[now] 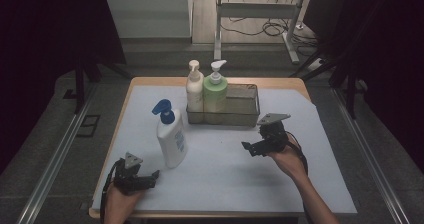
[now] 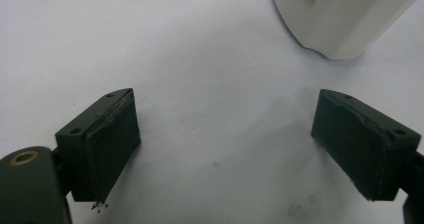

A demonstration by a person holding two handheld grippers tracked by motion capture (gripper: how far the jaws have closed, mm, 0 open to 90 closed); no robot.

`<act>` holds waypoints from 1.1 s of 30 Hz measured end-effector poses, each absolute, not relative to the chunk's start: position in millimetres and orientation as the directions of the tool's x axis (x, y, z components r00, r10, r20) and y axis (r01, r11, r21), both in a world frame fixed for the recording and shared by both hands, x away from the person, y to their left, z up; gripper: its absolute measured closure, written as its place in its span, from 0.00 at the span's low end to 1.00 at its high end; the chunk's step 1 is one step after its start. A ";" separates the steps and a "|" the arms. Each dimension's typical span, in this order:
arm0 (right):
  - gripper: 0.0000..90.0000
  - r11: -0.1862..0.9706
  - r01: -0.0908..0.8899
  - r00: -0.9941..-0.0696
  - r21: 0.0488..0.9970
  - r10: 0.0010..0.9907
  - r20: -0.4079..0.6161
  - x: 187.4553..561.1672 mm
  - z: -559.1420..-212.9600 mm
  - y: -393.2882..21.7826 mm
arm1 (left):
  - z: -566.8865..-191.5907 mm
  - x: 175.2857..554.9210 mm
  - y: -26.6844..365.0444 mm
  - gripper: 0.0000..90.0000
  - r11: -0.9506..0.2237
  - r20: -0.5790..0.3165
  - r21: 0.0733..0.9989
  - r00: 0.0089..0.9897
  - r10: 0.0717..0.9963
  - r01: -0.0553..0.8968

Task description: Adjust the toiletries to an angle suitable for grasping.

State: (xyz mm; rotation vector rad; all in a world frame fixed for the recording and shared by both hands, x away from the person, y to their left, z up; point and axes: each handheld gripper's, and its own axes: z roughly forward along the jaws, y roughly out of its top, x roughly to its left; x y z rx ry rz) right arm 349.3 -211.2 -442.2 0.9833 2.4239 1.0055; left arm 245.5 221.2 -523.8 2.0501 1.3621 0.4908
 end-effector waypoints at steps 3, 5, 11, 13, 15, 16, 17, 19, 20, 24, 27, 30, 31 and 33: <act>0.00 0.507 0.479 -0.696 0.716 0.717 -0.042 343.6 -445.8 -216.9 | -523.8 245.5 221.2 0.12 -0.275 -0.033 0.674 0.399 0.916 0.686; 0.00 0.506 0.480 -0.693 0.716 0.720 -0.044 339.7 -448.1 -220.9 | -523.8 245.6 221.2 0.12 -0.274 -0.034 0.674 0.400 0.916 0.686; 0.00 0.495 0.491 -0.679 0.717 0.733 -0.042 327.2 -454.9 -233.9 | -523.7 245.8 220.8 0.12 -0.273 -0.034 0.673 0.398 0.917 0.687; 0.00 0.491 0.493 -0.675 0.718 0.737 -0.041 323.3 -458.2 -238.2 | -523.7 245.7 220.5 0.12 -0.271 -0.036 0.673 0.396 0.917 0.688; 0.00 0.490 0.498 -0.671 0.715 0.740 -0.039 319.4 -462.2 -241.9 | -523.6 245.8 220.6 0.12 -0.273 -0.033 0.673 0.397 0.917 0.687; 0.00 0.489 0.502 -0.669 0.714 0.742 -0.038 317.4 -464.2 -243.7 | -523.6 245.8 220.6 0.12 -0.273 -0.033 0.673 0.397 0.917 0.688; 0.00 0.485 0.506 -0.667 0.713 0.745 -0.034 315.2 -466.3 -245.4 | -523.6 245.8 220.6 0.12 -0.274 -0.033 0.672 0.397 0.917 0.688; 0.00 0.484 0.508 -0.663 0.712 0.748 -0.036 311.0 -470.9 -248.9 | -523.5 245.9 220.6 0.12 -0.273 -0.035 0.672 0.397 0.917 0.689; 0.00 0.484 0.511 -0.660 0.710 0.750 -0.035 309.0 -473.3 -250.8 | -523.5 245.9 220.6 0.12 -0.273 -0.035 0.671 0.397 0.917 0.689; 0.00 0.475 0.524 -0.650 0.707 0.759 -0.028 302.0 -482.8 -258.6 | -523.2 246.1 220.9 0.12 -0.274 -0.034 0.671 0.399 0.916 0.688; 0.00 0.463 0.539 -0.643 0.704 0.766 -0.011 299.3 -489.5 -264.9 | -523.0 246.1 221.0 0.13 -0.274 -0.035 0.671 0.398 0.917 0.689; 0.00 0.461 0.548 -0.635 0.698 0.772 -0.011 297.8 -495.4 -269.3 | -522.7 246.0 221.5 0.13 -0.271 -0.036 0.672 0.396 0.918 0.690; 0.00 0.463 0.547 -0.633 0.698 0.774 -0.017 297.4 -497.6 -270.7 | -522.6 246.1 221.5 0.14 -0.271 -0.036 0.672 0.396 0.918 0.690; 0.00 0.462 0.557 -0.630 0.691 0.777 -0.011 296.7 -502.0 -273.0 | -522.4 246.2 222.0 0.14 -0.271 -0.038 0.672 0.397 0.917 0.689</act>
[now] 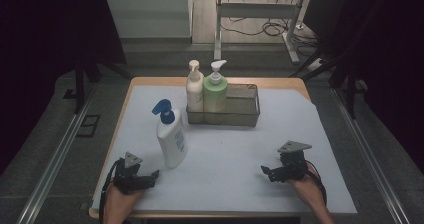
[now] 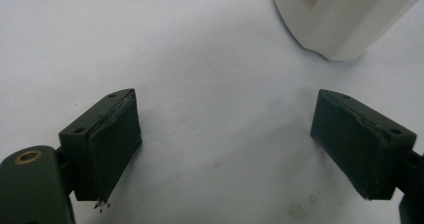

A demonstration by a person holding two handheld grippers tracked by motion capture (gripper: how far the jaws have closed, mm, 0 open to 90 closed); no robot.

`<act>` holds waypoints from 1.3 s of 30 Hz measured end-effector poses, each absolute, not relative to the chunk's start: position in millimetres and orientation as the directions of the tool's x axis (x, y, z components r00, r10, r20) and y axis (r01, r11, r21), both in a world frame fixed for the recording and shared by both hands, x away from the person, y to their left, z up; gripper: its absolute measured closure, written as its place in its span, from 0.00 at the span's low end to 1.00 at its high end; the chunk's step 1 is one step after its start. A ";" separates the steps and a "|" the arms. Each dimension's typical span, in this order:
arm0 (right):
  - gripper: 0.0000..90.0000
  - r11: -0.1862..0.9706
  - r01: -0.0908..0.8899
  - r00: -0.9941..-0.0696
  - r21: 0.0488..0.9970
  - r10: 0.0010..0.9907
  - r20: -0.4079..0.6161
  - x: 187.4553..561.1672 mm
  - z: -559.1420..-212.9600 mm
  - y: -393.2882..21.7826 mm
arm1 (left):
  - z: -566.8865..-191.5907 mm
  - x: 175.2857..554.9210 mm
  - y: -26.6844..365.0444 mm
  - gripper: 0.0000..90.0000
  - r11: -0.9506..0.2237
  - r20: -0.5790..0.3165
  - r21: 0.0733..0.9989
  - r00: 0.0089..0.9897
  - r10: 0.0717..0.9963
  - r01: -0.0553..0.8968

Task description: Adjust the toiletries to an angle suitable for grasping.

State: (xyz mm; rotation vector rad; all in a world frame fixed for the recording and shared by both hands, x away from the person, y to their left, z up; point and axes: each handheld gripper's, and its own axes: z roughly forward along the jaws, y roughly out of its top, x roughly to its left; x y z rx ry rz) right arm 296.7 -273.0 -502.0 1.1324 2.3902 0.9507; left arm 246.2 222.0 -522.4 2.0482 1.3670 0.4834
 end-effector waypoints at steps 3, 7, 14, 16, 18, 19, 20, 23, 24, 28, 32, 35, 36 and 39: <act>0.00 0.462 0.570 -0.626 0.679 0.780 -0.005 296.5 -509.4 -275.5 | -521.8 246.0 223.4 0.16 -0.264 -0.044 0.673 0.393 0.918 0.691; 0.00 0.461 0.587 -0.620 0.665 0.784 0.005 298.3 -519.6 -276.8 | -521.2 246.2 225.0 0.18 -0.258 -0.050 0.675 0.391 0.919 0.691; 0.00 0.447 0.573 -0.618 0.687 0.787 0.004 296.5 -522.0 -277.8 | -520.1 248.2 226.1 0.25 -0.253 -0.044 0.683 0.384 0.922 0.685; 0.00 0.446 0.573 -0.617 0.688 0.787 0.004 296.4 -522.1 -277.9 | -519.8 249.3 225.7 0.28 -0.254 -0.042 0.683 0.384 0.922 0.684; 0.00 0.446 0.573 -0.617 0.688 0.787 0.004 296.4 -522.2 -277.9 | -519.3 251.0 225.1 0.32 -0.253 -0.047 0.686 0.389 0.920 0.682; 0.00 0.445 0.573 -0.617 0.688 0.787 0.004 296.4 -522.2 -278.0 | -518.8 252.2 224.6 0.34 -0.257 -0.049 0.688 0.396 0.917 0.679; 0.00 0.445 0.573 -0.617 0.688 0.787 0.004 296.4 -522.2 -278.0 | -518.3 253.3 223.6 0.38 -0.260 -0.053 0.689 0.405 0.913 0.676; 0.00 0.445 0.572 -0.617 0.689 0.787 0.004 296.4 -522.3 -278.0 | -516.3 256.8 218.8 0.46 -0.273 -0.052 0.693 0.425 0.904 0.667; 0.00 0.445 0.572 -0.617 0.689 0.787 0.004 296.4 -522.3 -278.0 | -515.5 258.3 217.1 0.48 -0.280 -0.048 0.694 0.431 0.901 0.663; 0.00 0.444 0.572 -0.617 0.689 0.787 0.005 296.3 -522.4 -278.1 | -512.0 265.3 210.8 0.60 -0.294 -0.045 0.698 0.449 0.892 0.653; 0.00 0.444 0.572 -0.616 0.690 0.787 0.004 296.3 -522.5 -278.0 | -510.1 275.4 205.2 0.70 -0.342 -0.009 0.683 0.477 0.879 0.645; 0.00 0.444 0.572 -0.616 0.690 0.788 0.005 296.2 -522.5 -278.0 | -509.9 283.9 203.1 0.81 -0.327 -0.036 0.691 0.482 0.875 0.645; 0.00 0.443 0.572 -0.616 0.690 0.788 0.005 296.2 -522.5 -278.0 | -509.8 286.0 202.3 0.84 -0.323 -0.044 0.694 0.487 0.872 0.643; 0.00 0.444 0.572 -0.616 0.690 0.787 0.004 296.2 -522.5 -278.1 | -509.2 290.8 200.5 0.90 -0.315 -0.064 0.706 0.500 0.864 0.634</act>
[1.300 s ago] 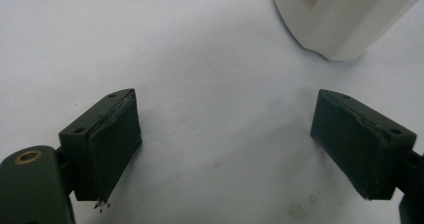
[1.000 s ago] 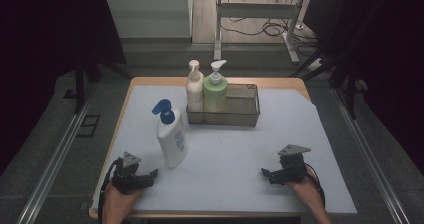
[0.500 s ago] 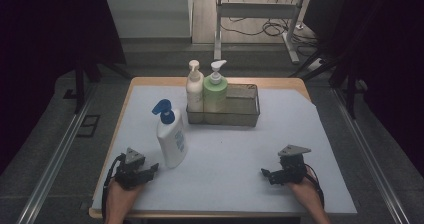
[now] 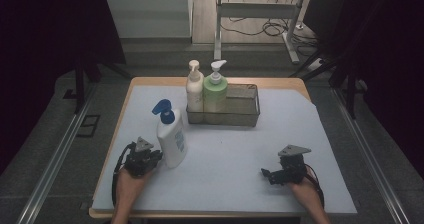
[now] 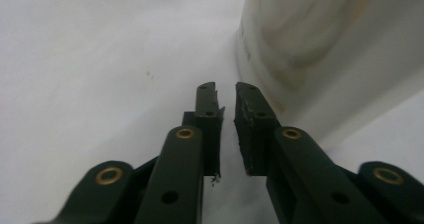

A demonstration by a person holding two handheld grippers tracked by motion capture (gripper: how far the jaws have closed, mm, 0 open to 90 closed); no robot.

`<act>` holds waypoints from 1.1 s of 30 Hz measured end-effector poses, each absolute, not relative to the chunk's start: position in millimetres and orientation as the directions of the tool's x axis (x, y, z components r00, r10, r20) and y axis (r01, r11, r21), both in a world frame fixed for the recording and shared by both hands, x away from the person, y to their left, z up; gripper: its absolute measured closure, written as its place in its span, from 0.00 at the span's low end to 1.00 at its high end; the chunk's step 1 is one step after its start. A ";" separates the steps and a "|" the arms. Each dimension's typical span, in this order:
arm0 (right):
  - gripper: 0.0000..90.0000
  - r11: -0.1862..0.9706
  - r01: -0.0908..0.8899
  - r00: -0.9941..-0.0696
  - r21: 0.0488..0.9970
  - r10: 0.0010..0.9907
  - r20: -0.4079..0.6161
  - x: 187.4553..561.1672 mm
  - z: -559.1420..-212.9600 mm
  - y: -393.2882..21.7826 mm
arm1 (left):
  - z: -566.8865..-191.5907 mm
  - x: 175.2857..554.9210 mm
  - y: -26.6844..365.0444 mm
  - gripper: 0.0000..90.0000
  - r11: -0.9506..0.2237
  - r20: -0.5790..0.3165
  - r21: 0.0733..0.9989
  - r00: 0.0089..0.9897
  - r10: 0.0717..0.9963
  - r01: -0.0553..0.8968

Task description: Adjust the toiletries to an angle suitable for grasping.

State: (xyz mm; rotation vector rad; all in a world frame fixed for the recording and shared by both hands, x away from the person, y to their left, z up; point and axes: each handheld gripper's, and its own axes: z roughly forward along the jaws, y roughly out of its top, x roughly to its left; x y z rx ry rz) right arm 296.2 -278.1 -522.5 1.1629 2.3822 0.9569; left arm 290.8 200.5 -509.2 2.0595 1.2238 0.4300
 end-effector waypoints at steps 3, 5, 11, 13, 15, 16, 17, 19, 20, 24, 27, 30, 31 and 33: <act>0.00 0.444 0.571 -0.617 0.690 0.787 0.004 296.1 -522.6 -278.1 | -509.8 293.1 199.0 0.93 -0.302 -0.085 0.721 0.512 0.854 0.623; 0.00 0.444 0.571 -0.617 0.690 0.787 0.004 296.1 -522.6 -278.1 | -510.6 293.3 197.4 0.94 -0.303 -0.086 0.725 0.517 0.852 0.619; 0.00 0.446 0.573 -0.617 0.688 0.787 0.003 296.3 -522.3 -277.9 | -511.6 292.0 196.7 0.97 -0.301 -0.087 0.727 0.517 0.852 0.618; 0.00 0.445 0.573 -0.617 0.688 0.787 0.004 296.4 -522.2 -278.0 | -511.1 291.1 195.0 0.98 -0.311 -0.073 0.725 0.518 0.852 0.614; 0.00 0.446 0.574 -0.617 0.687 0.787 0.005 296.6 -522.0 -278.0 | -510.6 290.4 193.9 0.99 -0.315 -0.066 0.724 0.516 0.854 0.614; 0.00 0.446 0.574 -0.617 0.687 0.787 0.005 296.5 -522.1 -277.9 | -510.6 290.2 193.7 0.99 -0.317 -0.064 0.724 0.517 0.854 0.613; 0.00 0.447 0.574 -0.617 0.686 0.787 0.004 296.6 -522.0 -277.9 | -510.6 289.9 193.5 0.99 -0.317 -0.065 0.724 0.517 0.854 0.613; 0.00 0.447 0.575 -0.617 0.685 0.787 0.005 296.6 -521.9 -277.9 | -510.7 289.2 192.7 0.99 -0.312 -0.071 0.724 0.516 0.853 0.615; 0.00 0.448 0.575 -0.617 0.685 0.787 0.004 296.6 -521.9 -277.8 | -510.7 288.9 192.2 0.99 -0.314 -0.073 0.724 0.520 0.851 0.615; 0.00 0.448 0.574 -0.618 0.685 0.786 0.004 296.6 -522.0 -277.8 | -511.1 286.6 187.0 0.99 -0.329 -0.069 0.722 0.537 0.841 0.608; 0.00 0.447 0.573 -0.617 0.687 0.787 0.003 296.5 -522.2 -277.7 | -511.1 285.0 182.9 0.99 -0.341 -0.063 0.721 0.547 0.834 0.603; 0.00 0.446 0.573 -0.617 0.688 0.787 0.003 296.4 -522.3 -277.7 | -511.2 283.2 179.8 0.99 -0.342 -0.067 0.722 0.554 0.830 0.601; 0.00 0.446 0.572 -0.617 0.688 0.787 0.002 296.4 -522.3 -277.8 | -511.1 282.7 179.1 0.99 -0.345 -0.069 0.721 0.558 0.827 0.600; 0.00 0.446 0.572 -0.617 0.688 0.787 0.003 296.4 -522.3 -277.8 | -510.9 281.4 177.1 0.99 -0.346 -0.076 0.719 0.563 0.823 0.603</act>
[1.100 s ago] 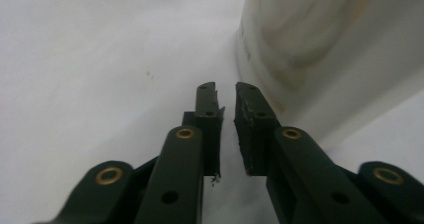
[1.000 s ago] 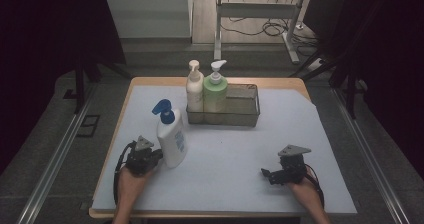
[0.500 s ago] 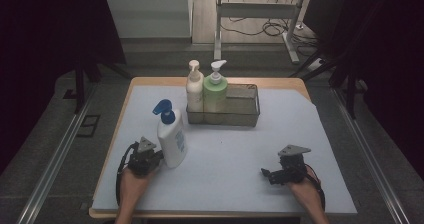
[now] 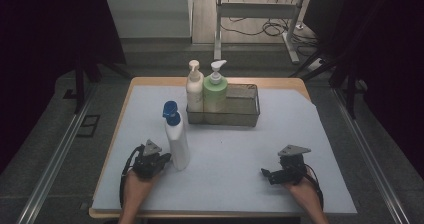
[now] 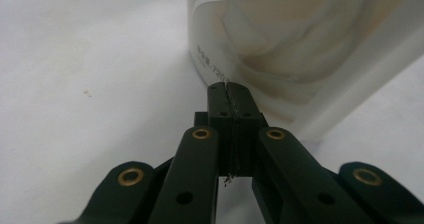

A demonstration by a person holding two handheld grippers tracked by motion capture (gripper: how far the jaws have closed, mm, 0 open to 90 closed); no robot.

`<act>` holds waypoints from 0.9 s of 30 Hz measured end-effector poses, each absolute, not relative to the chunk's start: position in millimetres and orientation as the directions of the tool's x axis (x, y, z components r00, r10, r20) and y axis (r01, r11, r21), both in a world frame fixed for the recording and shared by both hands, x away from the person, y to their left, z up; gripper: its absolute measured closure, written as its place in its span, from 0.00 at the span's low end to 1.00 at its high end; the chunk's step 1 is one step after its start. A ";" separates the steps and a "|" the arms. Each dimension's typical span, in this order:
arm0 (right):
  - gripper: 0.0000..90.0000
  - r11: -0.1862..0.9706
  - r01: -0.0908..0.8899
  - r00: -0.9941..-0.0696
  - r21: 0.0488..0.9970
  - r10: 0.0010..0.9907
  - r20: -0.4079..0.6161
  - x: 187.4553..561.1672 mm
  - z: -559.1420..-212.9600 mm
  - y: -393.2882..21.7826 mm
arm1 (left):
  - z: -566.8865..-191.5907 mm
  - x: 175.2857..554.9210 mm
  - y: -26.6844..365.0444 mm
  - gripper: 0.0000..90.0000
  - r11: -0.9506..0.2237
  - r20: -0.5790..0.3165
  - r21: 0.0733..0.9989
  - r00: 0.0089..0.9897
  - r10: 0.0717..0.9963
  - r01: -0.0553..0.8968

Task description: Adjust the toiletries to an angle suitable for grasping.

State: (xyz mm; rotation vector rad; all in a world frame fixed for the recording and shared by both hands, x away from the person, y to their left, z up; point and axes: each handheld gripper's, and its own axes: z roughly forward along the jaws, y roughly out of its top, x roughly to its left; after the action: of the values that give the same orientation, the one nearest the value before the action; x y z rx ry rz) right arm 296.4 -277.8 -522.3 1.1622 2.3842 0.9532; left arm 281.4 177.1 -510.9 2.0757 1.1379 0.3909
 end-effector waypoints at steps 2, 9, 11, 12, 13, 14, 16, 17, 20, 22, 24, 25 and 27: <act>0.00 0.446 0.572 -0.617 0.689 0.787 0.003 296.3 -522.3 -277.9 | -510.8 280.9 175.2 0.99 -0.354 -0.073 0.719 0.572 0.817 0.598; 0.00 0.446 0.572 -0.617 0.688 0.787 0.003 296.2 -522.3 -277.8 | -510.3 278.8 167.3 0.99 -0.370 -0.082 0.717 0.599 0.797 0.591; 0.00 0.446 0.573 -0.617 0.688 0.787 0.003 296.3 -522.3 -277.8 | -510.2 278.4 164.9 0.99 -0.374 -0.087 0.715 0.607 0.790 0.590; 0.00 0.446 0.572 -0.617 0.688 0.787 0.003 296.3 -522.3 -277.8 | -510.0 278.1 163.6 0.99 -0.379 -0.086 0.714 0.611 0.787 0.588; 0.00 0.446 0.572 -0.617 0.688 0.787 0.003 296.3 -522.3 -277.8 | -509.9 278.0 162.2 0.99 -0.383 -0.085 0.715 0.616 0.783 0.585; 0.00 0.447 0.571 -0.618 0.689 0.787 0.001 296.4 -522.3 -277.8 | -509.7 277.9 160.8 0.99 -0.388 -0.083 0.713 0.620 0.780 0.584; 0.00 0.447 0.572 -0.617 0.687 0.787 0.003 296.4 -522.2 -277.7 | -509.5 277.6 157.5 0.99 -0.395 -0.083 0.713 0.629 0.773 0.579; 0.00 0.447 0.573 -0.617 0.687 0.787 0.003 296.5 -522.1 -277.7 | -509.4 277.6 155.9 0.99 -0.400 -0.081 0.713 0.634 0.769 0.576; 0.00 0.448 0.573 -0.618 0.687 0.786 0.003 296.5 -522.2 -277.7 | -509.4 277.7 151.1 0.98 -0.411 -0.080 0.712 0.647 0.758 0.570; 0.00 0.448 0.573 -0.617 0.686 0.787 0.002 296.6 -522.2 -277.6 | -509.8 278.2 148.6 0.97 -0.416 -0.083 0.711 0.655 0.751 0.567; 0.00 0.447 0.574 -0.617 0.687 0.787 0.003 296.6 -522.1 -277.6 | -510.3 278.7 147.7 0.97 -0.415 -0.087 0.710 0.656 0.750 0.569; 0.00 0.448 0.573 -0.618 0.687 0.786 0.003 296.6 -522.2 -277.7 | -510.7 279.0 147.9 0.97 -0.414 -0.090 0.710 0.656 0.749 0.570; 0.00 0.447 0.573 -0.618 0.687 0.786 0.004 296.6 -522.2 -277.7 | -511.6 279.2 148.6 0.97 -0.406 -0.100 0.708 0.652 0.752 0.577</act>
State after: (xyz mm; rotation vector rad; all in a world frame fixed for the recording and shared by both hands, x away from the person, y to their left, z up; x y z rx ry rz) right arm 296.6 -277.7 -522.2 1.1625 2.3869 0.9512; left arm 279.2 148.6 -511.6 2.1306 1.0274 0.3031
